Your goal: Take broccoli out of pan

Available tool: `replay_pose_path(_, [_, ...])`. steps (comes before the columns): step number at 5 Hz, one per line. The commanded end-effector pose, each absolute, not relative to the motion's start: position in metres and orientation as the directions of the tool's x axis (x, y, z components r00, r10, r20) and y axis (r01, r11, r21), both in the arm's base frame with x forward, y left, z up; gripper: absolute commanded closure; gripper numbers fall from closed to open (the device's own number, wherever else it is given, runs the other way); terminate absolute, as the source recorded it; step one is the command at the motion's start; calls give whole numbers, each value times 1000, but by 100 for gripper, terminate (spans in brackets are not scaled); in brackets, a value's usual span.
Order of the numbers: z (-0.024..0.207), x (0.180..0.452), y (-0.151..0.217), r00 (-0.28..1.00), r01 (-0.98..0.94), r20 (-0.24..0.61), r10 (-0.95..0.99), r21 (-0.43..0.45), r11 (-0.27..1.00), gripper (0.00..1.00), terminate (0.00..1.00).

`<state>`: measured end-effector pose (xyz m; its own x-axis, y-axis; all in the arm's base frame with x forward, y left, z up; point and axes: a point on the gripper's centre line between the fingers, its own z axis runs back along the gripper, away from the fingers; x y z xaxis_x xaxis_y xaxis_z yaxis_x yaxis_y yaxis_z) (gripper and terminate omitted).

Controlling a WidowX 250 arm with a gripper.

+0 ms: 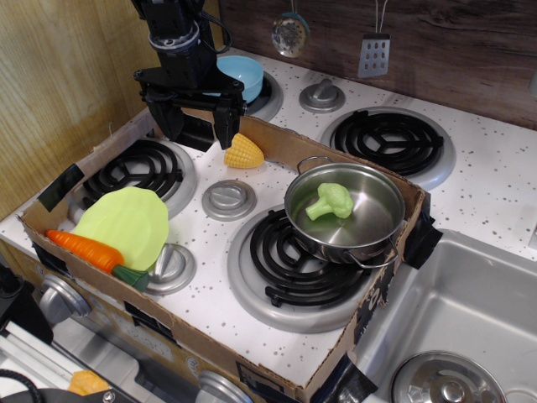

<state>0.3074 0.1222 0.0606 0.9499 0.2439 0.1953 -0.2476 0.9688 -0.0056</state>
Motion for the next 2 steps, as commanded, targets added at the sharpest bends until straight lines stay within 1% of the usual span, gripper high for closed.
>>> replay_pose_path(1, [61, 307, 122, 950, -248, 195, 244, -6, 969, 0, 0])
replay_pose_path(2, [99, 321, 114, 928, -315, 221, 299, 42, 948, 0, 0])
